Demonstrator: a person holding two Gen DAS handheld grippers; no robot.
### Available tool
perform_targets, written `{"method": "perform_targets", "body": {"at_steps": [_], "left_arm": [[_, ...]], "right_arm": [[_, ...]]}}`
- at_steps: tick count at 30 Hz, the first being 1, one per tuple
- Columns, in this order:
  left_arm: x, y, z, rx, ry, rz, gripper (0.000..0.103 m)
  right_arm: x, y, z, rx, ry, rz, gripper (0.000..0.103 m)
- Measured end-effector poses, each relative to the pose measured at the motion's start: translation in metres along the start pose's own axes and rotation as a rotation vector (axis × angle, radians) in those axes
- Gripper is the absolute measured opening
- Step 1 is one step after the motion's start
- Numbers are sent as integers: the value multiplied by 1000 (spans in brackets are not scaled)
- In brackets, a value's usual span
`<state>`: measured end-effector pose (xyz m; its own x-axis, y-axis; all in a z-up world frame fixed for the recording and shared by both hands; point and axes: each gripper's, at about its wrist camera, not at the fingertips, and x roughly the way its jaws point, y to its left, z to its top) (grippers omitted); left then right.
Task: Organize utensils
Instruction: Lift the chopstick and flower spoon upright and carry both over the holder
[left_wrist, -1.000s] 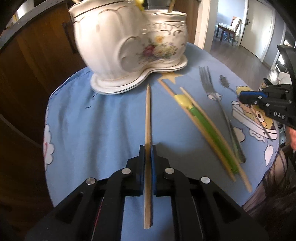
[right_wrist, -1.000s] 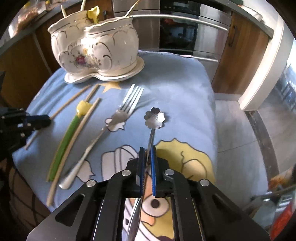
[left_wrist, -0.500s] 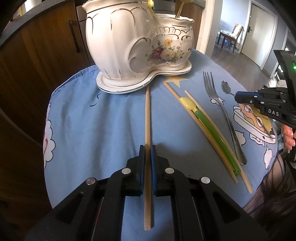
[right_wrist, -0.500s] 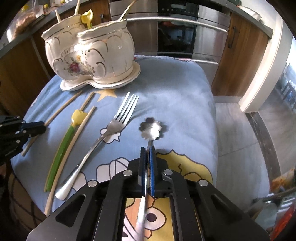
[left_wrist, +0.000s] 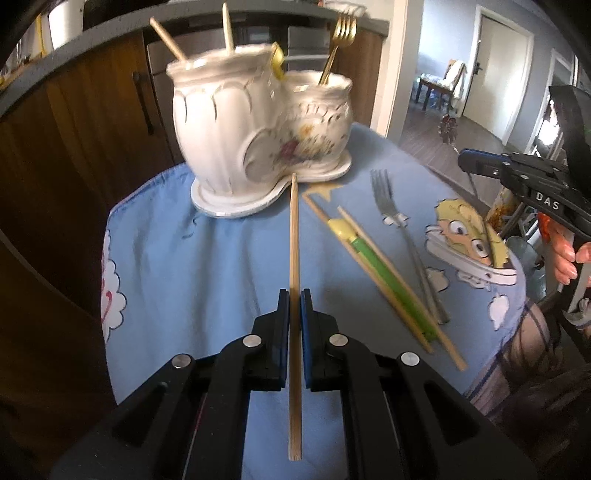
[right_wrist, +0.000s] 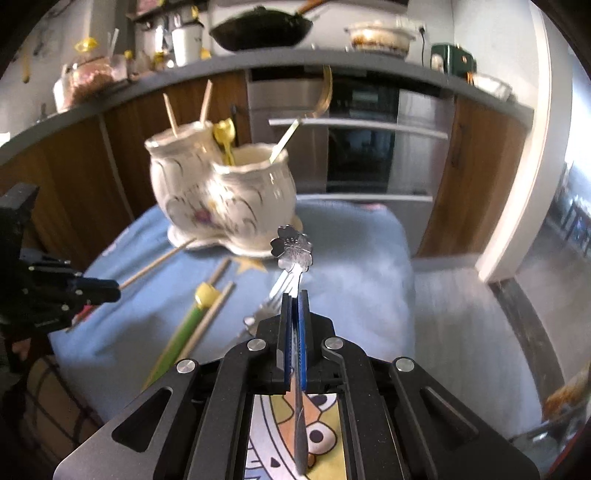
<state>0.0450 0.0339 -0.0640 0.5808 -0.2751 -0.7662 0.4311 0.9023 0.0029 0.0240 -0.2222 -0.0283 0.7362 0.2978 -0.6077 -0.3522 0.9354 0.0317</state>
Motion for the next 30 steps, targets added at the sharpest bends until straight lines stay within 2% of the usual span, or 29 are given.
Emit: {"method": "perform_targets", "body": {"at_steps": [5, 15, 24, 28, 30], "left_arm": [[-24, -5, 13, 13, -112, -19, 6], [-41, -13, 34, 27, -219, -45, 6], [-70, 8, 79, -15, -456, -11, 6], [-76, 31, 106, -81, -578, -28, 6], [-75, 40, 117, -109, -613, -33, 6]], "right_arm": [[-15, 4, 10, -20, -83, 1, 2], [-24, 7, 22, -9, -137, 18, 2], [-36, 3, 78, 23, -269, 53, 2], [-29, -5, 107, 83, -318, 102, 2], [-23, -9, 119, 115, -333, 125, 2]]}}
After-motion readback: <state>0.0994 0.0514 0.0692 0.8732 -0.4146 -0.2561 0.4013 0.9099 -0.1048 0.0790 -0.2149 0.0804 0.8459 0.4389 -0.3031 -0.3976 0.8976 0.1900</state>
